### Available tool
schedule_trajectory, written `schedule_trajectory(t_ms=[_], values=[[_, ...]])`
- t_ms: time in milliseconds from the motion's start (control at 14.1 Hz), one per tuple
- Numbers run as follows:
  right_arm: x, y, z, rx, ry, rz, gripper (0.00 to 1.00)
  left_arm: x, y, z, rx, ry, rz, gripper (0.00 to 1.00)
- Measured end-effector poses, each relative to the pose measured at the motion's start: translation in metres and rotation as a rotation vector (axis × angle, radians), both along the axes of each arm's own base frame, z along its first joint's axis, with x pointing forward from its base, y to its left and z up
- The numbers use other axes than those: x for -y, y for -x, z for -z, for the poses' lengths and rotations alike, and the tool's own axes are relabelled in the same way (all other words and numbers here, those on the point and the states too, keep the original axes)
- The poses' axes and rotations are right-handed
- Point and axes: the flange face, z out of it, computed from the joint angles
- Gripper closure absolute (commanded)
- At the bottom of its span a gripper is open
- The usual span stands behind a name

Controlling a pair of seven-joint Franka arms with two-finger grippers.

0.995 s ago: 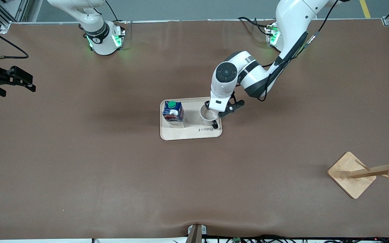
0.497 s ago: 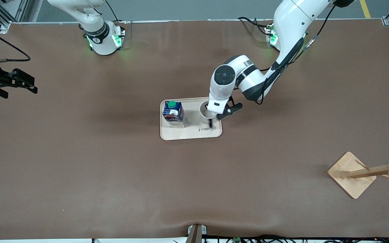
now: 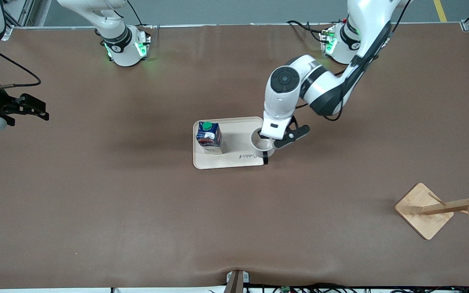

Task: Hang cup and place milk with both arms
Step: 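Lower the left gripper into the mug rim and grasp it, then lift the mug with the left gripper toward the wooden stand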

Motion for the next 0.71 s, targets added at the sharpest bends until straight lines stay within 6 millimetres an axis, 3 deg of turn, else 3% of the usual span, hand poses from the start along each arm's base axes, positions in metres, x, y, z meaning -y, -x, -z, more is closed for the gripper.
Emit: schedule_trajectory(t_ms=[213, 426, 568, 710], values=[[-0.001, -0.001, -0.004, 0.009, 0.005, -0.003, 0.00, -0.039, -0.017, -0.058, 0.027, -0.058, 0.045, 1.00], [-0.001, -0.004, 0.002, 0.000, 0.005, -0.002, 0.00, -0.087, -0.031, -0.094, 0.028, -0.106, 0.106, 1.00], [-0.001, -0.006, 0.006, -0.006, 0.004, 0.017, 0.00, -0.127, -0.043, -0.115, 0.031, -0.131, 0.148, 1.00], [-0.003, -0.009, 0.011, -0.015, 0.006, 0.066, 0.00, -0.182, -0.059, -0.136, 0.033, -0.154, 0.210, 1.00]])
